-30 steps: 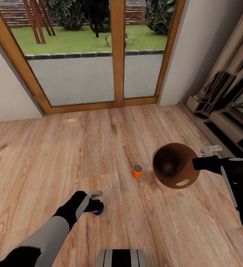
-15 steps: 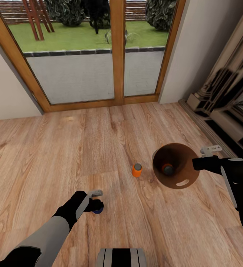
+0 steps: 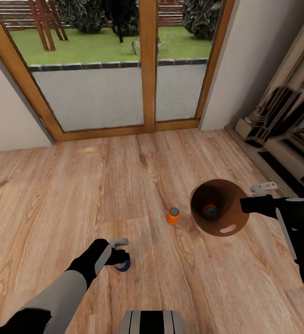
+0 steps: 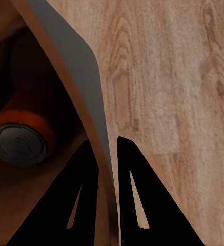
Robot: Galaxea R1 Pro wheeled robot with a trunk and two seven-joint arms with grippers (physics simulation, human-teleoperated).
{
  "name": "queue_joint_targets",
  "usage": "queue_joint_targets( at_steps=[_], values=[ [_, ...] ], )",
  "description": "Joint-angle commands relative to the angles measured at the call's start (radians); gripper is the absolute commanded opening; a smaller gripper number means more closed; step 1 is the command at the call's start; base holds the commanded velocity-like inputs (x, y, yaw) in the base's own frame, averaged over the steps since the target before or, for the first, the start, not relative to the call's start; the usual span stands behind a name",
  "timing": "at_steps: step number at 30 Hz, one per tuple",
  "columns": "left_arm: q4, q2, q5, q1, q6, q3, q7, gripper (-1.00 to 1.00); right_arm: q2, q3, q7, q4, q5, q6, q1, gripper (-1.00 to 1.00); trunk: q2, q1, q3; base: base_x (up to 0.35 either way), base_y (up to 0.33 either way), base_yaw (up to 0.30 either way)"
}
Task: Put the three can of soda from the living room inside the tash can in the kitchen.
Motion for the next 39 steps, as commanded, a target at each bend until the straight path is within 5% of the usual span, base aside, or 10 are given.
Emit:
queue_joint_targets(
  at_steps=[1,8,18,39],
  values=[
    [0.000,0.000,0.000,0.000,0.000,0.000,0.000,1.00,0.000,0.000,0.003,0.000,-0.011,0.001,0.000,-1.00,0.000,0.000,0.000,0.077,0.033,0.000],
    [0.000,0.000,0.000,0.000,-0.001,0.000,0.000,1.00,0.000,0.002,0.003,0.000,-0.011,0.001,0.001,-1.00,0.000,0.000,0.000,0.020,0.009,0.000],
    [0.000,0.000,0.000,0.000,-0.001,0.000,0.000,1.00,-0.001,-0.001,0.003,0.000,-0.011,0.001,-0.001,-1.00,-0.002,0.004,-0.039,0.001,0.000,0.000],
    [-0.001,0.000,0.000,0.000,-0.001,0.000,0.000,1.00,0.000,0.002,0.003,0.000,-0.012,0.001,0.000,-1.00,-0.003,0.006,-0.054,0.000,0.000,0.000]
  ],
)
